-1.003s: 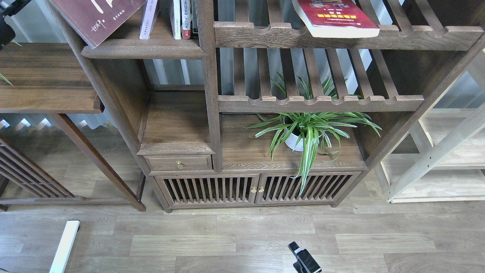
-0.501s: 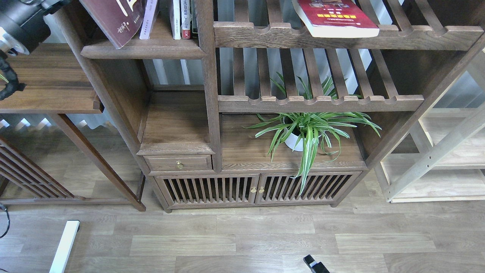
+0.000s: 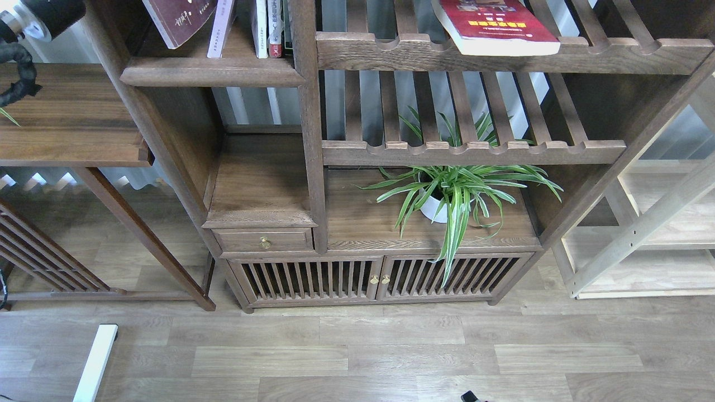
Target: Organize books on shelf
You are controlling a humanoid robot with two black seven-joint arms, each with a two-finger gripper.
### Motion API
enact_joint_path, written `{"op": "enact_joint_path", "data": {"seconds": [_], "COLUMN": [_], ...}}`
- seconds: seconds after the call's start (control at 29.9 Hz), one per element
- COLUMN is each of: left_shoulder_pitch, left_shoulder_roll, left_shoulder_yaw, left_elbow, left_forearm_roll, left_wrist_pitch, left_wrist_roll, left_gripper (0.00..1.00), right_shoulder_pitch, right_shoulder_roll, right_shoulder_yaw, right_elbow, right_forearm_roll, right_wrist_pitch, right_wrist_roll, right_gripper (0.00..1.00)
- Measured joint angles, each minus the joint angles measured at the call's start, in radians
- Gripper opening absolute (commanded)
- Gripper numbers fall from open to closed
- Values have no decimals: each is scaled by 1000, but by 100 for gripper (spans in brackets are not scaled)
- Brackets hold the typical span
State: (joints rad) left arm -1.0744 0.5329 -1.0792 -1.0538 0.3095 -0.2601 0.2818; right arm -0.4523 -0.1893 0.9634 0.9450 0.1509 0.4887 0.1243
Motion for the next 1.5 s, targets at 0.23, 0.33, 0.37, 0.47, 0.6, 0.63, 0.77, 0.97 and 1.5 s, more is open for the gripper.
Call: {"op": "enact_joint_path", "data": {"seconds": [0.23, 0.33, 0.37, 0.47, 0.6, 0.63, 0.77, 0.97, 1.5], "left_shoulder_pitch": [-74, -85, -85, -87, -99, -103, -128, -181, -211], "left_shoulder_roll": [4, 4, 4, -2, -11, -14, -43, -95, -112], "left_shoulder_yaw": [112, 144, 149, 159, 168, 170, 182, 243, 372], "left_elbow": [82, 107, 113, 129, 158, 165, 206, 267, 278], "left_forearm_roll": [6, 14, 15, 21, 31, 36, 53, 66, 79], "left_wrist_pitch": [2, 2, 2, 1, 1, 1, 4, 5, -18], "left_wrist_roll": [-7, -16, -21, -32, -44, -45, -54, -84, -136], "left_gripper": [1, 1, 1, 1, 1, 1, 1, 1, 2], "right_shoulder_pitch": [-13, -16, -16, -17, -17, -17, -17, -14, -8], "right_shoulder_roll": [-16, -24, -26, -27, -27, -27, -25, -28, -32], "right_shoulder_yaw": [1, 0, 0, 0, -4, -4, -5, -4, -3], "right_elbow": [0, 0, 0, 0, 0, 0, 0, 0, -2], "right_forearm_roll": [23, 41, 46, 53, 56, 56, 59, 80, 98], "right_wrist_pitch": [0, 0, 0, 0, 0, 0, 0, 0, 0], "right_wrist_roll": [0, 1, 1, 1, 1, 1, 1, 2, 3], "right_gripper": [99, 99, 99, 99, 99, 99, 99, 99, 99]}}
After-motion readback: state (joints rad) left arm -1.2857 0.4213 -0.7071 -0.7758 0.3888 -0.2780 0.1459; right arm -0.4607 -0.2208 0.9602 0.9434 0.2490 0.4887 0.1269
